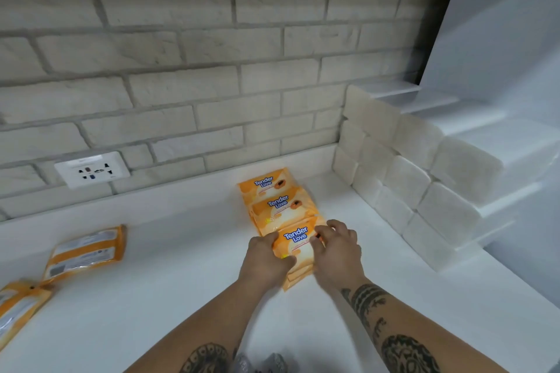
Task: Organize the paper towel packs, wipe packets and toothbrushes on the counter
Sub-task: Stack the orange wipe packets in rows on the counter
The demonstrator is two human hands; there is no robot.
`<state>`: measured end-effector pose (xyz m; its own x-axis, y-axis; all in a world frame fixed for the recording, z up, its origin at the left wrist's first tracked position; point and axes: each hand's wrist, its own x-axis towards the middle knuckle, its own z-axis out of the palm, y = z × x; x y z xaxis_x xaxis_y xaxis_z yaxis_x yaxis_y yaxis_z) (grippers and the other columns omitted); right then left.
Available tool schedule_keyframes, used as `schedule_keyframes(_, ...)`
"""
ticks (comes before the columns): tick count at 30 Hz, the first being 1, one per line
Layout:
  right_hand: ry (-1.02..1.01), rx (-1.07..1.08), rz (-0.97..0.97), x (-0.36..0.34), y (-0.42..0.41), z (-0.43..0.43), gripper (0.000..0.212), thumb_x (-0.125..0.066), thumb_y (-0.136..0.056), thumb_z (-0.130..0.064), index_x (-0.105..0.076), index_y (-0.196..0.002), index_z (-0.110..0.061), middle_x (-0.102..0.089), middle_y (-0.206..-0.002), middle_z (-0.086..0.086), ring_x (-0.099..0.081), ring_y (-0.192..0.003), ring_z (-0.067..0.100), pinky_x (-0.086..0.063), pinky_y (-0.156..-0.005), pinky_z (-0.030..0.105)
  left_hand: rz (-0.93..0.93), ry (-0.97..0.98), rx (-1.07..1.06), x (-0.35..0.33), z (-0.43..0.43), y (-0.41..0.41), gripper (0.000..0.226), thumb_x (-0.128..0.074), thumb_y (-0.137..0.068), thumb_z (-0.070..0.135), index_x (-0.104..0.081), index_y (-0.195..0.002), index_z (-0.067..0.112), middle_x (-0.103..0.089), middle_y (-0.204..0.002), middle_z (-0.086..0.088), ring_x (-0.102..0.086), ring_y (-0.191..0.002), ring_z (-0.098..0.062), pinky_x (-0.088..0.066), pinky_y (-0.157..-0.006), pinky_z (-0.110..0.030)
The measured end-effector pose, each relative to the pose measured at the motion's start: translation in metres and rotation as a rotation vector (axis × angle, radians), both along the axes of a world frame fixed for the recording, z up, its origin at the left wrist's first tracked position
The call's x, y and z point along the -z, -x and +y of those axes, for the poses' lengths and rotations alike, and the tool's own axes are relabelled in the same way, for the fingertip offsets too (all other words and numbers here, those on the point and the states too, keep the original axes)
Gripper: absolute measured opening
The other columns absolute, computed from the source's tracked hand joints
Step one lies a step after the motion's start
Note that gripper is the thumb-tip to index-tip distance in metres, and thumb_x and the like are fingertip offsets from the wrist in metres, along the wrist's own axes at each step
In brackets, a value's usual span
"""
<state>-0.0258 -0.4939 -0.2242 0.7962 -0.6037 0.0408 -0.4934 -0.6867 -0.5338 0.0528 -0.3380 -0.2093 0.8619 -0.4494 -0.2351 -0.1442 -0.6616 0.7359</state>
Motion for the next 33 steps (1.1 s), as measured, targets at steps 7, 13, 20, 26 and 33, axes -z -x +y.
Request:
schedule_keyframes(7, 0.102, -0.111, 0.024, 0.004, 0.001, -0.005, 0.038, -0.035, -0.108, -0.043, -0.054, -0.142, -0.044, -0.047, -0.150, -0.017, -0.039, -0.132, 0.016, -0.037, -0.100, 0.036, -0.046, -0.129, 0.033, 0.005, -0.003, -0.005, 0.078, -0.069, -0.088, 0.052, -0.035, -0.155, 0.033, -0.047, -0.137, -0.006, -0.057, -0.125, -0.025, -0.048, -0.104, -0.035)
schedule_keyframes(13, 0.076, -0.125, 0.045, 0.002, 0.001, -0.008, 0.040, -0.035, -0.108, -0.045, -0.052, -0.144, -0.043, -0.046, -0.151, -0.016, -0.045, -0.128, 0.016, -0.040, -0.100, 0.037, -0.034, -0.111, 0.062, 0.008, -0.004, -0.005, 0.075, -0.063, -0.094, 0.051, -0.028, -0.158, 0.033, -0.055, -0.143, -0.004, -0.056, -0.128, -0.025, -0.049, -0.104, -0.036)
schedule_keyframes(20, 0.099, -0.037, -0.026, -0.011, -0.003, 0.005, 0.037, -0.039, -0.108, -0.042, -0.058, -0.139, -0.040, -0.049, -0.150, -0.016, -0.036, -0.137, 0.015, -0.034, -0.104, 0.039, -0.027, -0.110, 0.058, 0.000, 0.025, -0.013, 0.064, -0.049, -0.100, 0.052, -0.030, -0.158, 0.032, -0.054, -0.147, -0.004, -0.054, -0.133, -0.023, -0.047, -0.106, -0.035)
schedule_keyframes(26, 0.097, -0.103, -0.090, -0.034, -0.028, 0.067, 0.034, -0.049, -0.105, -0.040, -0.061, -0.136, -0.038, -0.048, -0.151, -0.016, -0.034, -0.140, 0.015, -0.030, -0.108, 0.043, -0.036, -0.084, -0.021, -0.018, 0.099, -0.032, 0.059, -0.050, -0.101, 0.046, -0.037, -0.156, 0.029, -0.057, -0.146, -0.004, -0.052, -0.135, -0.021, -0.042, -0.108, -0.030)
schedule_keyframes(33, 0.014, -0.251, -0.188, -0.049, -0.063, 0.183, 0.033, -0.056, -0.102, -0.033, -0.064, -0.133, -0.030, -0.055, -0.145, -0.009, -0.040, -0.137, 0.022, -0.032, -0.109, 0.045, -0.103, -0.094, -0.141, -0.042, 0.225, -0.059, 0.047, -0.054, -0.102, 0.039, -0.055, -0.143, 0.017, -0.065, -0.135, -0.008, -0.056, -0.129, -0.025, -0.041, -0.101, -0.025)
